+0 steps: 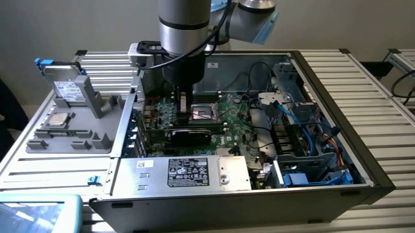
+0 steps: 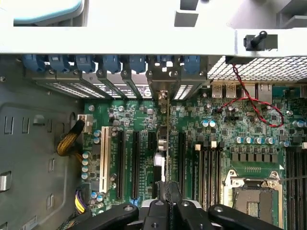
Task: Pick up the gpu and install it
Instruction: 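Press down on the gpu until it lock into place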
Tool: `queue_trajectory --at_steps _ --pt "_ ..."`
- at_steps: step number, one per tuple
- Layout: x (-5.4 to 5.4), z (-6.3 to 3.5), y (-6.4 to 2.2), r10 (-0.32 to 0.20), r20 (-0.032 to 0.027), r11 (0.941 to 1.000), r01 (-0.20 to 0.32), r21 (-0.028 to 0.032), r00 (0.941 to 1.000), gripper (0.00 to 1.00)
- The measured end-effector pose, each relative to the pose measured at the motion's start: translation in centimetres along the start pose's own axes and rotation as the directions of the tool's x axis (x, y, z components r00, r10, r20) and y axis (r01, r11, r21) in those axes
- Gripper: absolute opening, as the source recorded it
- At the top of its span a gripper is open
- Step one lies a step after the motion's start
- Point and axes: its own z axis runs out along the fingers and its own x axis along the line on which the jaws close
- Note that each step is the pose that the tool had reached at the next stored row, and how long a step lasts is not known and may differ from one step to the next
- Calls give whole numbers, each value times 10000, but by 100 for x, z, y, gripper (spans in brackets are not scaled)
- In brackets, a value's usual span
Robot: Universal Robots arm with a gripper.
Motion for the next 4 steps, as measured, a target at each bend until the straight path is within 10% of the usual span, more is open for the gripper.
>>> queue_trajectory --at_steps 4 --pt "0 0 1 1 0 10000 -1 0 10000 12"
